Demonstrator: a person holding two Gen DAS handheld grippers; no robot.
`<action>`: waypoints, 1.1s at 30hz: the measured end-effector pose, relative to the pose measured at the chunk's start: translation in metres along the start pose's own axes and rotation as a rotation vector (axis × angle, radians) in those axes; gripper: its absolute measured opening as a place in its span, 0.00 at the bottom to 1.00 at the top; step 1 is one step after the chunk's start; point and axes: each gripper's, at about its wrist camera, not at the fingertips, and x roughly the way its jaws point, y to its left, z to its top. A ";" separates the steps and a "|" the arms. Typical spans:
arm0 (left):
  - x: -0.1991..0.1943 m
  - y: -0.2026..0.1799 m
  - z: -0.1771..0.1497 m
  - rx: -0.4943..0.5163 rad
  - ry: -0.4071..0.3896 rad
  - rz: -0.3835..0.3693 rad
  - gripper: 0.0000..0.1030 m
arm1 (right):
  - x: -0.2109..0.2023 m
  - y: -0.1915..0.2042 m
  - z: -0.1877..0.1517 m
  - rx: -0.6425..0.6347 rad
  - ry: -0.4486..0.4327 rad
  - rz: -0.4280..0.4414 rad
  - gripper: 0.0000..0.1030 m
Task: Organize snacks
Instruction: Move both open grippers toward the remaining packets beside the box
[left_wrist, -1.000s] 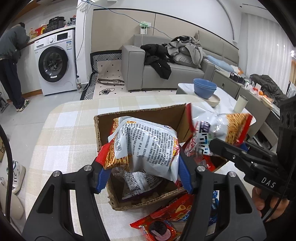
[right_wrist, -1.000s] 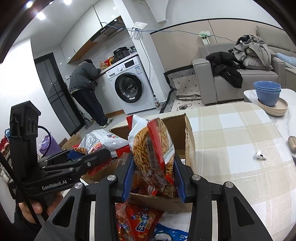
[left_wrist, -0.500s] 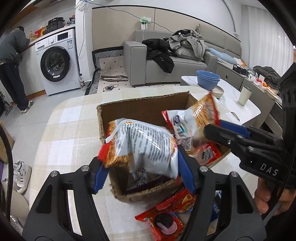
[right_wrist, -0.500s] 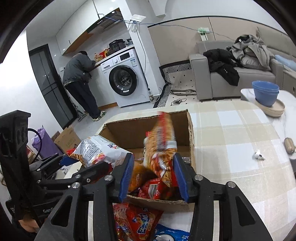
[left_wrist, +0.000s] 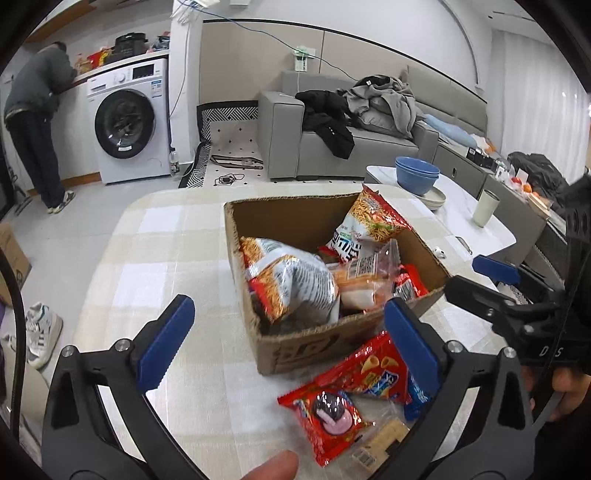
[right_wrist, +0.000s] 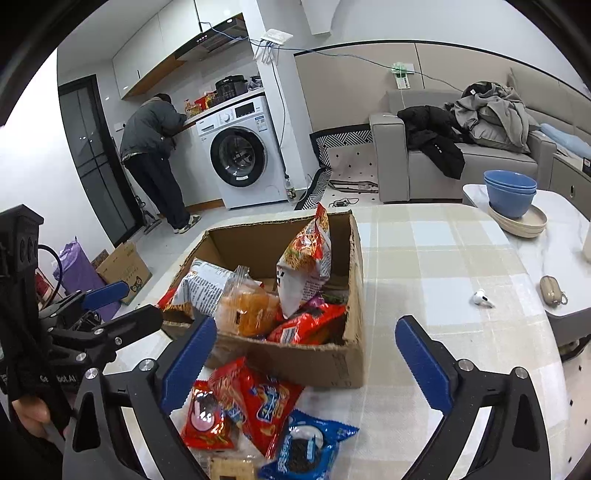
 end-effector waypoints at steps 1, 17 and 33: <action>-0.004 0.001 -0.004 -0.007 0.001 0.000 0.99 | -0.002 -0.001 -0.002 0.004 0.002 0.005 0.98; -0.042 0.014 -0.052 -0.059 0.018 0.071 0.99 | -0.026 -0.006 -0.040 0.012 0.073 -0.030 0.99; -0.002 0.013 -0.076 -0.072 0.118 0.094 0.99 | -0.010 -0.015 -0.066 0.032 0.172 -0.036 0.99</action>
